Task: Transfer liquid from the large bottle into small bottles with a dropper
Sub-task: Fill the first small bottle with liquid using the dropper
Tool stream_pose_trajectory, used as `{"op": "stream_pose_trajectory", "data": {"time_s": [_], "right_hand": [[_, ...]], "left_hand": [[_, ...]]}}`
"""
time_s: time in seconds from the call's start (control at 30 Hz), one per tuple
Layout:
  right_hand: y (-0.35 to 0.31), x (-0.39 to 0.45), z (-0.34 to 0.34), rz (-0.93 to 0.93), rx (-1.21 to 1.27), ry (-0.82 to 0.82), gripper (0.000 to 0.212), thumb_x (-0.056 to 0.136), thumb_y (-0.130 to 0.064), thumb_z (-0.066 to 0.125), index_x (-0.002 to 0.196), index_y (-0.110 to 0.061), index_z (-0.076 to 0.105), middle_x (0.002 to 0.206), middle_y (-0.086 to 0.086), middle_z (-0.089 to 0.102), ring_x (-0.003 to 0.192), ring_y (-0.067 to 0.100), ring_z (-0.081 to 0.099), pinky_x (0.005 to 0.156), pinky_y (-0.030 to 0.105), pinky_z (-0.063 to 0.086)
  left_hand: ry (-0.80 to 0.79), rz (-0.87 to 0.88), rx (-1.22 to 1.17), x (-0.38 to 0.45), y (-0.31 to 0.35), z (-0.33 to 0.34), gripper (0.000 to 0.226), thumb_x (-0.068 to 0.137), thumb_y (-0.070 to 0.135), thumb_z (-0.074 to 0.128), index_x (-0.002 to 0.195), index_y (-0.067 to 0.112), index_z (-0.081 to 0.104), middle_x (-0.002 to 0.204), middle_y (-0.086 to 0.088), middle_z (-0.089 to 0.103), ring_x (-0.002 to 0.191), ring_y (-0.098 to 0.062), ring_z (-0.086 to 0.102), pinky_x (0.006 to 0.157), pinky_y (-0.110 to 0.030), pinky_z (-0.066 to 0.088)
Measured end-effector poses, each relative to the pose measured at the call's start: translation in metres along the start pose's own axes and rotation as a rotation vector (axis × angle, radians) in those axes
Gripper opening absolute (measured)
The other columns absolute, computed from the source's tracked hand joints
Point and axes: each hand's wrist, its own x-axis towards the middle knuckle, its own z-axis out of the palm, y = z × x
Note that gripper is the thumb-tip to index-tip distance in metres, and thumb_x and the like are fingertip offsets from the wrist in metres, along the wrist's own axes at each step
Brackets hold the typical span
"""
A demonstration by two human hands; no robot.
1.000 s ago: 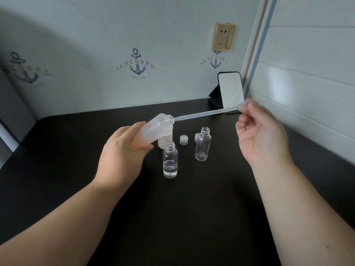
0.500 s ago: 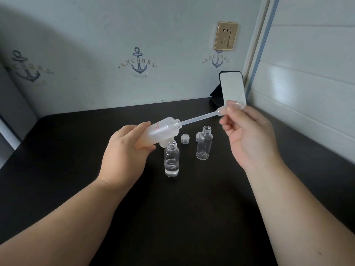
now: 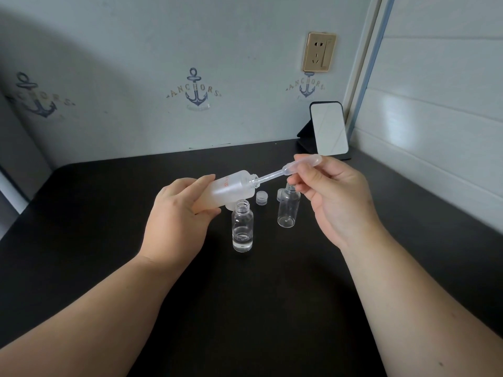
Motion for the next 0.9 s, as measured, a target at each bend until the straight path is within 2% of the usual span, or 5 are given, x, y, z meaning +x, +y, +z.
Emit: {"op": "stream_pose_trajectory", "data": {"time_s": [0.13, 0.47, 0.63, 0.77, 0.9], "right_hand": [[-0.004, 0.003, -0.004, 0.014, 0.066, 0.018, 0.025, 0.085, -0.02, 0.069, 0.101, -0.001, 0.071, 0.093, 0.001, 0.076, 0.076, 0.013, 0.066, 0.074, 0.022, 0.052], [-0.01, 0.011, -0.022, 0.052, 0.308, 0.213, 0.015, 0.092, -0.019, 0.067, 0.09, -0.016, 0.081, 0.086, 0.002, 0.074, 0.076, 0.013, 0.067, 0.073, 0.023, 0.055], [-0.012, 0.013, -0.029, 0.066, 0.432, 0.305, 0.012, 0.087, -0.02, 0.073, 0.092, -0.012, 0.08, 0.086, 0.004, 0.074, 0.076, 0.014, 0.069, 0.071, 0.024, 0.056], [-0.011, 0.014, -0.033, 0.081, 0.512, 0.387, 0.021, 0.088, -0.018, 0.074, 0.104, -0.005, 0.074, 0.086, 0.005, 0.075, 0.076, 0.016, 0.071, 0.072, 0.024, 0.056], [-0.013, 0.015, -0.034, 0.083, 0.566, 0.428, 0.015, 0.09, -0.017, 0.074, 0.097, -0.004, 0.076, 0.086, 0.005, 0.075, 0.076, 0.016, 0.071, 0.071, 0.024, 0.056]], "left_hand": [[-0.003, 0.0, 0.002, 0.0, 0.0, 0.0, 0.059, 0.082, 0.014, 0.082, 0.137, 0.024, 0.063, 0.121, 0.005, 0.062, 0.114, -0.023, 0.053, 0.096, -0.029, 0.037], [-0.002, -0.037, 0.009, 0.001, -0.001, -0.001, 0.059, 0.083, 0.015, 0.081, 0.138, 0.024, 0.061, 0.123, 0.003, 0.061, 0.117, -0.023, 0.052, 0.097, -0.029, 0.036], [0.001, -0.076, -0.01, 0.002, -0.002, -0.002, 0.059, 0.084, 0.017, 0.08, 0.139, 0.025, 0.06, 0.123, 0.006, 0.06, 0.116, -0.02, 0.053, 0.097, -0.029, 0.037], [0.0, -0.101, -0.025, 0.002, -0.001, -0.004, 0.057, 0.087, 0.024, 0.077, 0.14, 0.03, 0.058, 0.113, 0.016, 0.055, 0.106, -0.009, 0.051, 0.091, -0.026, 0.038], [0.005, -0.094, -0.038, 0.003, 0.0, -0.006, 0.048, 0.086, 0.027, 0.076, 0.131, 0.036, 0.06, 0.098, 0.022, 0.056, 0.098, -0.008, 0.051, 0.08, -0.021, 0.037]]}}
